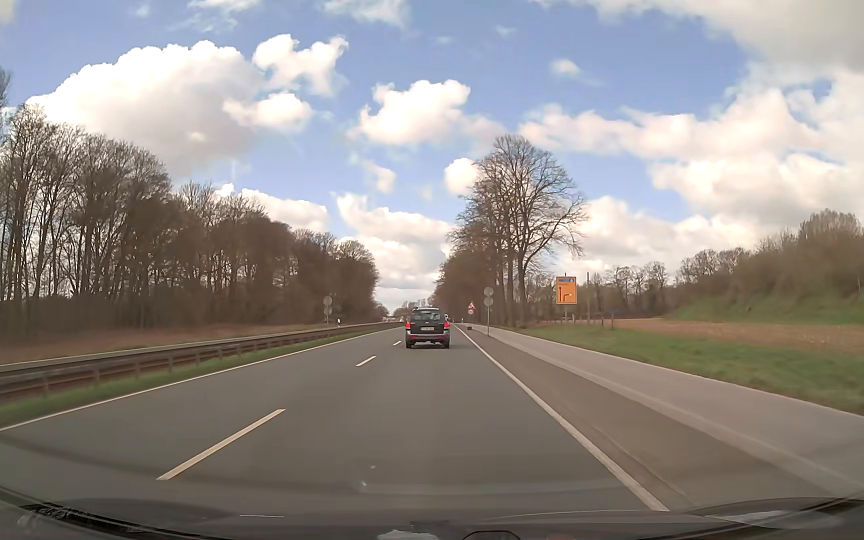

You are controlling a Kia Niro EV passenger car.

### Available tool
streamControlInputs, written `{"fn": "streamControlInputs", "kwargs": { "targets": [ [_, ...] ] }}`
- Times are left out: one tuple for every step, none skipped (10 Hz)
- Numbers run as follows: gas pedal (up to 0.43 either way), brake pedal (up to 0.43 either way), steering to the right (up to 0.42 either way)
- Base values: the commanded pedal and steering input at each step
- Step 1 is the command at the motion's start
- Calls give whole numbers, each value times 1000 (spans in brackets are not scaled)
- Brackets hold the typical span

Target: Follow the waypoints while adhering to traffic rules and regulations

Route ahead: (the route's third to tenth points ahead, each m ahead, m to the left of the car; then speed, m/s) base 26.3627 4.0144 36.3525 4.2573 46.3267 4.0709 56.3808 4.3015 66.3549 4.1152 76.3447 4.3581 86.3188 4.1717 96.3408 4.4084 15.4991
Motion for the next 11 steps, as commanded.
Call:
{"fn": "streamControlInputs", "kwargs": {
  "targets": [
    [197,0,-2],
    [177,0,-1],
    [177,0,-2],
    [177,0,-2],
    [177,0,-3],
    [177,0,-3],
    [169,0,-3],
    [130,0,-3],
    [79,0,-3],
    [39,0,-3],
    [39,0,-3]
  ]
}}
